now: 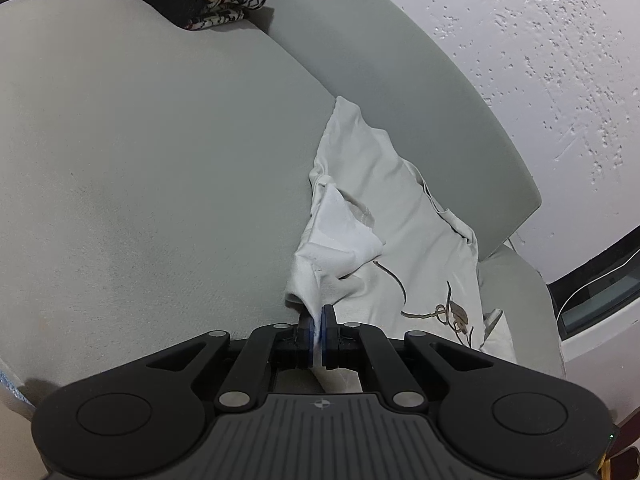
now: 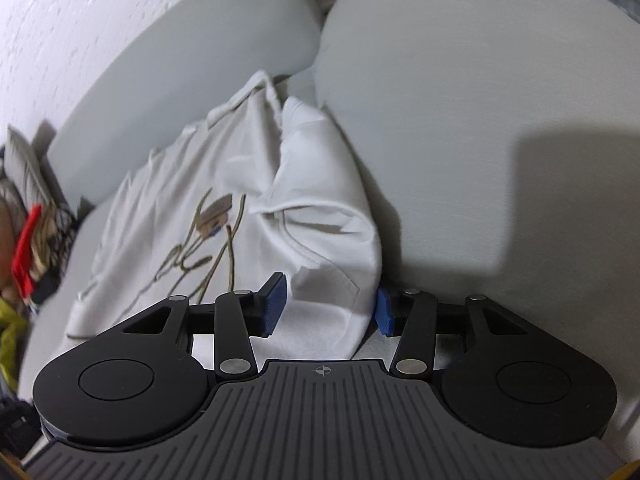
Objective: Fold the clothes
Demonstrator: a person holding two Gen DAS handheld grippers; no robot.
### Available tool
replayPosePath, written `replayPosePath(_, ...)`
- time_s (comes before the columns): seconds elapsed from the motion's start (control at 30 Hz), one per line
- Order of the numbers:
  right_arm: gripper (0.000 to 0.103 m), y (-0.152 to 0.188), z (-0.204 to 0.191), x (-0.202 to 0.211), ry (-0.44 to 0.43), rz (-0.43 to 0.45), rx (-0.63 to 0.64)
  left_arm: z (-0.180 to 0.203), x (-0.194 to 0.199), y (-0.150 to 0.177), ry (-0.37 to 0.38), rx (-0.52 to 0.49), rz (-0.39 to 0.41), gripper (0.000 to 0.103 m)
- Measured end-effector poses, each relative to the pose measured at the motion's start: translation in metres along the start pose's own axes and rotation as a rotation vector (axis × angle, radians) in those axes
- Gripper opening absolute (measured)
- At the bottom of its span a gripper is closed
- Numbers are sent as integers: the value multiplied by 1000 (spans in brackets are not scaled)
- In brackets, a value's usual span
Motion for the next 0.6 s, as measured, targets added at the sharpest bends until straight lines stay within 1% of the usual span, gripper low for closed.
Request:
replayPosePath(0.07, 43, 1, 0, 0, 8, -10, 11, 1, -2, 1, -2, -6, -3, 0)
replayPosePath(0.1, 29, 2, 0, -2, 18, -16, 11, 1, -3, 1, -3, -8, -5, 0)
replayPosePath(0.13, 10, 2, 3, -3, 37, -25, 0, 1, -3, 1, -4, -9, -6, 0)
replayPosePath(0.17, 6, 2, 6, -4, 35, -27, -31, 1, -4, 1, -4, -10, -8, 0)
replayPosePath(0.2, 6, 1, 9, -5, 32, -28, -62, 1, -4, 2, -4, -11, -9, 0)
replayPosePath(0.3, 5, -1, 11, -5, 22, -26, -89, 2, -5, 3, -8, -16, -10, 0)
replayPosePath(0.37, 5, 0, 6, -4, 56, -17, -35, 2, -6, 3, -13, -20, -10, 0)
replayPosePath(0.4, 3, 1, 3, -3, 74, -12, -7, 3, -7, 4, -16, -25, -10, 0)
replayPosePath(0.5, 3, 0, -8, 1, 136, 15, 86, 6, -8, 6, -33, -60, -7, 0)
replayPosePath(0.6, 2, -6, -17, 3, 190, 53, 145, 10, -8, 8, -57, -113, 5, 0)
Point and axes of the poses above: each gripper's, at about its wrist camera, not at the fingertips, and x roughly against the way its jaws point, z to its right, y to its underside, the point moved 8 cm from there along -x, roughly the way its jaws point, and after that the axes turned 15 degrees about -y, right-handed, at the moved point
